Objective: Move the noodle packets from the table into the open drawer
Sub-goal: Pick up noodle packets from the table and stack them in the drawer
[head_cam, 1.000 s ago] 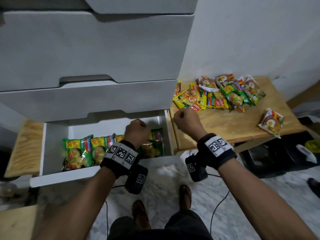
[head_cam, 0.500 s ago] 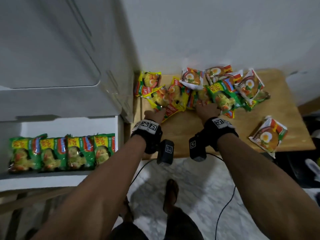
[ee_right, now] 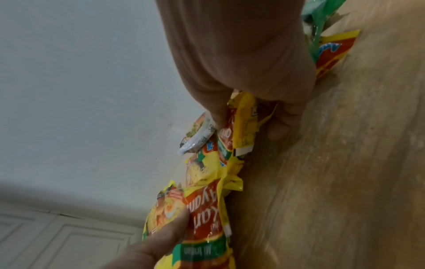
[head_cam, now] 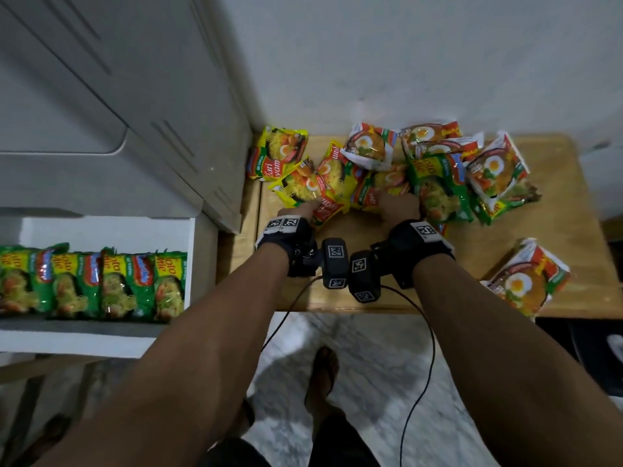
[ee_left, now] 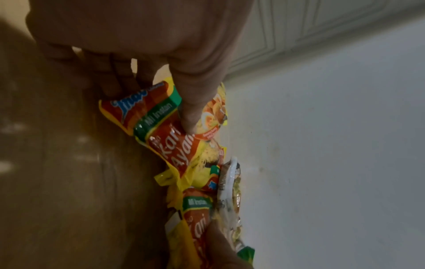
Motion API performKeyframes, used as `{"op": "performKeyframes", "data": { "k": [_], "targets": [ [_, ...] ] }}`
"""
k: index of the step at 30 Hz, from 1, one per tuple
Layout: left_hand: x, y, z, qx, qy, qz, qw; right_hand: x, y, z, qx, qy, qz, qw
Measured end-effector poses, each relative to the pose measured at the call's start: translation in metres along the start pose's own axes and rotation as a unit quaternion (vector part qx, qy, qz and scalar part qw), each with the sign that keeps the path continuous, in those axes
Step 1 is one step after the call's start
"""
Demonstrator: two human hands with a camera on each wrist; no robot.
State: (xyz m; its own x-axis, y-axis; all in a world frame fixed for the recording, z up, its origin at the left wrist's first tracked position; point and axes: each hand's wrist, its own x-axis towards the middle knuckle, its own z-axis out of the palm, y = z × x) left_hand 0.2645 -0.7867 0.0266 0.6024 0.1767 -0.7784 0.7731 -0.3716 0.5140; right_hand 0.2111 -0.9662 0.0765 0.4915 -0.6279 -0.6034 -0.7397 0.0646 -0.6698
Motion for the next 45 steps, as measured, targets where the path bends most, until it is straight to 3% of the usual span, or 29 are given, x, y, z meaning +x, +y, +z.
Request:
{"op": "performKeyframes", "data": {
  "k": [3,7,11,14,16,24,30,35,39,42,45],
  "targets": [
    [0.024,-0.002,0.013,-0.049,-0.017,-0.016,0.999,0.008,0.006,-0.001,0.036,-0.003,-0.009,0.999],
    [-0.038,0.008,0.002,-0.148,-0.009,-0.016,0.989,0.018,0.032,-0.01,0.041,-0.005,-0.033,0.999],
    [-0.137,0.015,-0.026,-0.179,-0.029,0.046,0.982,-0.065,0.015,-0.037,0.075,-0.031,-0.042,0.996],
    [-0.174,-0.002,-0.05,-0.206,-0.047,0.077,0.974,-0.1,0.016,-0.049,0.086,-0.042,-0.085,0.992],
    [-0.187,-0.015,-0.074,-0.231,-0.063,0.095,0.966,-0.125,0.012,-0.05,0.089,-0.052,-0.106,0.989],
    [-0.227,-0.07,-0.199,-0.225,-0.019,0.182,0.957,-0.233,-0.007,-0.007,0.063,-0.132,-0.171,0.974],
    [-0.213,-0.109,-0.317,-0.245,0.006,0.194,0.95,-0.303,-0.007,0.078,0.026,-0.201,-0.18,0.963],
    [-0.163,-0.135,-0.407,-0.291,0.023,0.171,0.941,-0.337,-0.009,0.179,0.025,-0.251,-0.149,0.956],
    [-0.101,-0.134,-0.458,-0.294,0.054,0.146,0.943,-0.343,-0.019,0.264,0.005,-0.261,-0.094,0.961],
    [-0.062,-0.123,-0.483,-0.298,0.064,0.115,0.945,-0.317,-0.02,0.324,-0.019,-0.259,-0.094,0.961],
    [-0.031,-0.11,-0.495,-0.297,0.085,0.102,0.946,-0.324,-0.041,0.358,0.006,-0.289,-0.067,0.955]
  ]
}}
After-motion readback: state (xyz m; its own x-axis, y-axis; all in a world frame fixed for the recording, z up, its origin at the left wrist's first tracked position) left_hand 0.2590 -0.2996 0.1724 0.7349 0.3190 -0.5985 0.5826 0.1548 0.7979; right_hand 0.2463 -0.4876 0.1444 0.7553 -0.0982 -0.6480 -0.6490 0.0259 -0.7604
